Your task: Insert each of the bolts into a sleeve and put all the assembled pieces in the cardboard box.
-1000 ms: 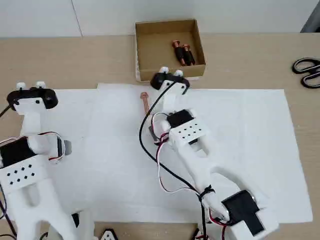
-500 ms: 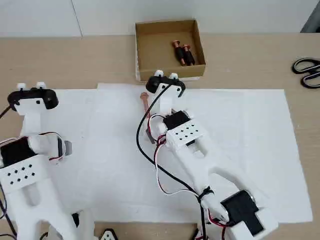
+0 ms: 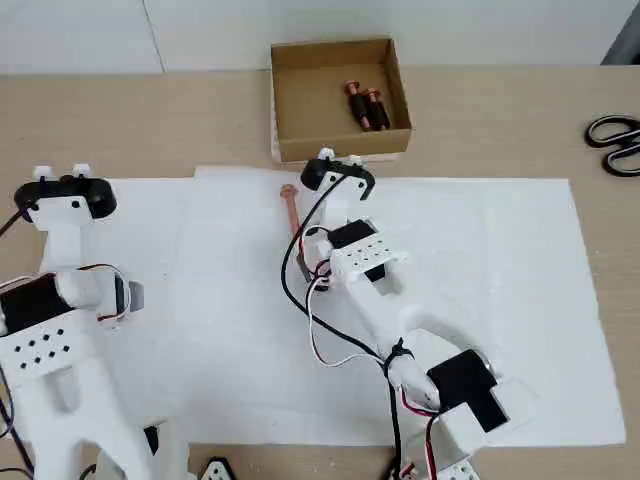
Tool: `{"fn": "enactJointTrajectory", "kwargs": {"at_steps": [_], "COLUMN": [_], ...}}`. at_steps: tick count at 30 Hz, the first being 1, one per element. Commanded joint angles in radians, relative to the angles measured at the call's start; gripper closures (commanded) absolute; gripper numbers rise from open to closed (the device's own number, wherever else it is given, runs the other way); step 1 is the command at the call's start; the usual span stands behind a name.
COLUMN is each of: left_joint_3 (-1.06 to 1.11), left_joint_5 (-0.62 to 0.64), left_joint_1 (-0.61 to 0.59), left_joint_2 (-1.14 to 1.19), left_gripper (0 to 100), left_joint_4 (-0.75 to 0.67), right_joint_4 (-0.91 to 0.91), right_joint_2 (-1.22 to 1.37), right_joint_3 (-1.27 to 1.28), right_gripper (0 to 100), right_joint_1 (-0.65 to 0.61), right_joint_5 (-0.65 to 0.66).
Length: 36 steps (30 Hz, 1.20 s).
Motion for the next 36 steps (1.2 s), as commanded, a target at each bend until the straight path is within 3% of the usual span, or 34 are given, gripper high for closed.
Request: {"fn": "enactJointTrajectory", "kwargs": {"at_steps": [1, 20, 25, 28, 32, 36], "left_joint_3": [-0.007, -0.004, -0.004, -0.004, -0.004, -0.005], "left_joint_5": [-0.005, -0.006, -0.006, -0.006, -0.006, -0.008], "left_joint_1": [0.000, 0.000, 0.000, 0.000, 0.000, 0.000], "left_joint_2": [-0.006, -0.006, -0.006, -0.006, -0.006, -0.006], "left_gripper": [80, 80, 80, 80, 80, 80], "left_joint_4": [-0.023, -0.021, -0.021, -0.021, -0.021, -0.021], "right_joint_4": [-0.012, -0.012, -0.012, 0.005, 0.087, 0.317], "right_joint_2": [0.007, 0.065, 0.065, 0.067, 0.064, 0.064], "right_joint_3": [-0.014, -0.014, -0.014, -0.023, -0.081, -0.250], "right_gripper": [86.5, 87.1, 98.9, 98.7, 99.5, 99.5], "right_joint_1": [0.008, 0.015, 0.015, 0.015, 0.016, 0.016], "right_joint_5": [-0.006, -0.002, 0.002, 0.038, 0.049, 0.094]}}
